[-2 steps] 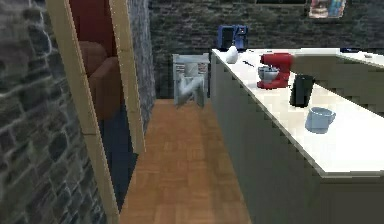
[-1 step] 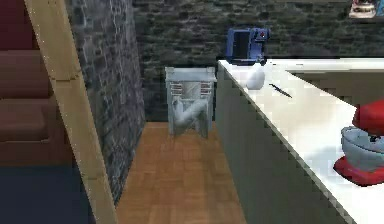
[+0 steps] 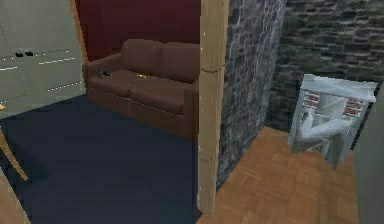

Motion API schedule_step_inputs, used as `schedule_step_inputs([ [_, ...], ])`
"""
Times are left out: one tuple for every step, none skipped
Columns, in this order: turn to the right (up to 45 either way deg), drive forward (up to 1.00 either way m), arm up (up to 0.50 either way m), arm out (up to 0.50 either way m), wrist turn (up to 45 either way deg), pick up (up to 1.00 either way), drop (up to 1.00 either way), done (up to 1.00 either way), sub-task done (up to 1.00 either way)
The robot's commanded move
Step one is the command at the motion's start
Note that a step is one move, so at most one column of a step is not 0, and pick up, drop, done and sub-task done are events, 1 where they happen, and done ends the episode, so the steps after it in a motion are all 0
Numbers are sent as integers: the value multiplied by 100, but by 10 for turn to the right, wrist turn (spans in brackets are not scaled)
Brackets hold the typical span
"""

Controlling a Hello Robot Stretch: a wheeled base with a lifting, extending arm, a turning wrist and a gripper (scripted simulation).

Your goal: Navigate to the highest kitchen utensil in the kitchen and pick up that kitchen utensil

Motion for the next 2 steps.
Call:
schedule_step_inputs([
  [0,0,0,46,0,0,0,0,0],
  [0,0,0,0,450,0,0,0,0],
])
